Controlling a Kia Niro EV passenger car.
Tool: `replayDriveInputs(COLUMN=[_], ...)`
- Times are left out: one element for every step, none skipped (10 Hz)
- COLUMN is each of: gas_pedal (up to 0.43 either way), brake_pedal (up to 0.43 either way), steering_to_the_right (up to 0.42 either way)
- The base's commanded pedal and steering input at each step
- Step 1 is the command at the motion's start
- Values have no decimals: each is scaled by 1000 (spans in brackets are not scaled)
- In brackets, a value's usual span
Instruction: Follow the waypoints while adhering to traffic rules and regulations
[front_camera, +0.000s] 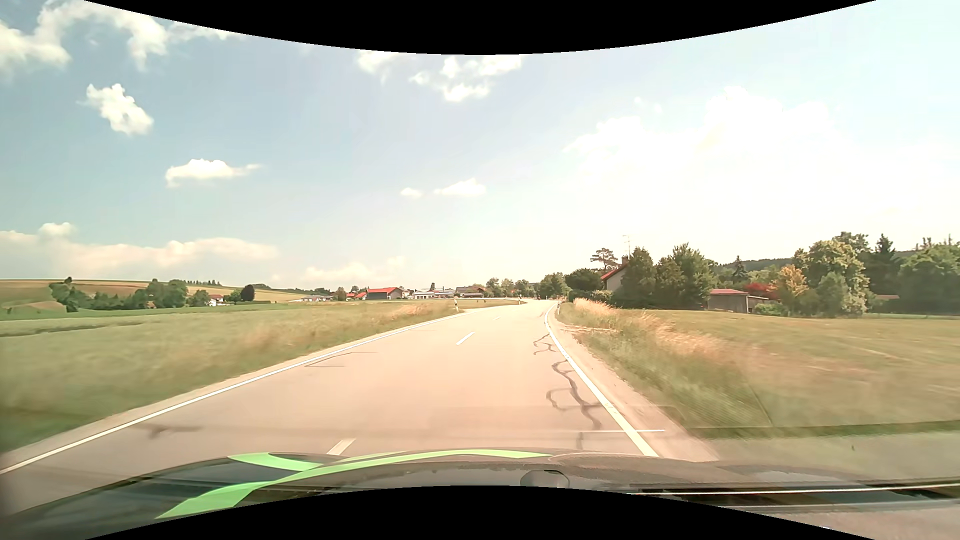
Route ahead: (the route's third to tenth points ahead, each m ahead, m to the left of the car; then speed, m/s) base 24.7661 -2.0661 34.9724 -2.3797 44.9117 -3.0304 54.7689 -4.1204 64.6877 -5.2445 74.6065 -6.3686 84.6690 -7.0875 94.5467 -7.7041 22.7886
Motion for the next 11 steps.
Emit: replayDriveInputs(gas_pedal=[150, 138, 138, 130, 98, 98, 98, 110, 110, 138, 157], brake_pedal=[0, 0, 0, 0, 0, 0, 0, 0, 0, 0, 0], steering_to_the_right=[15, 16, 16, 16, 15, 14, 15, 14, 14, 14, 14])
